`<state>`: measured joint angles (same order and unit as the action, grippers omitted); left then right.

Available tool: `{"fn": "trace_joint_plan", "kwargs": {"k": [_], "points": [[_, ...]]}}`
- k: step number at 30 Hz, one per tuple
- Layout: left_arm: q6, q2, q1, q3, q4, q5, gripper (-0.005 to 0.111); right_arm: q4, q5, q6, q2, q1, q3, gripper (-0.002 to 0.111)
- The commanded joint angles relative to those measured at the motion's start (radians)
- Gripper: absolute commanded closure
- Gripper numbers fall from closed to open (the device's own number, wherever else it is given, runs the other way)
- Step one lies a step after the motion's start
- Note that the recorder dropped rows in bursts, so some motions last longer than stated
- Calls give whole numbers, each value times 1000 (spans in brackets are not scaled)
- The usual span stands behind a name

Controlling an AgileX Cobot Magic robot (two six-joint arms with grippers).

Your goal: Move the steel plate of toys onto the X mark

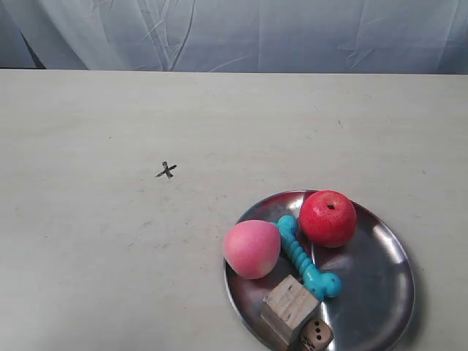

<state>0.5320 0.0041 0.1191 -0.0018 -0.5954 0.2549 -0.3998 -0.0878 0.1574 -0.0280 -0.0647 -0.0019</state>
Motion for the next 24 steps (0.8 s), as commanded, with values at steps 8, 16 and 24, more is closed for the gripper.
{"fn": "trace_joint_plan", "kwargs": {"k": [8, 16, 24], "points": [[2, -4, -1, 2, 5, -4, 107, 2, 8, 1, 5, -4, 2, 108], [2, -4, -1, 2, 6, -6, 107, 2, 8, 1, 5, -4, 2, 108], [2, -4, -49, 2, 6, -6, 107, -316, 136, -111, 5, -4, 2, 108]]}}
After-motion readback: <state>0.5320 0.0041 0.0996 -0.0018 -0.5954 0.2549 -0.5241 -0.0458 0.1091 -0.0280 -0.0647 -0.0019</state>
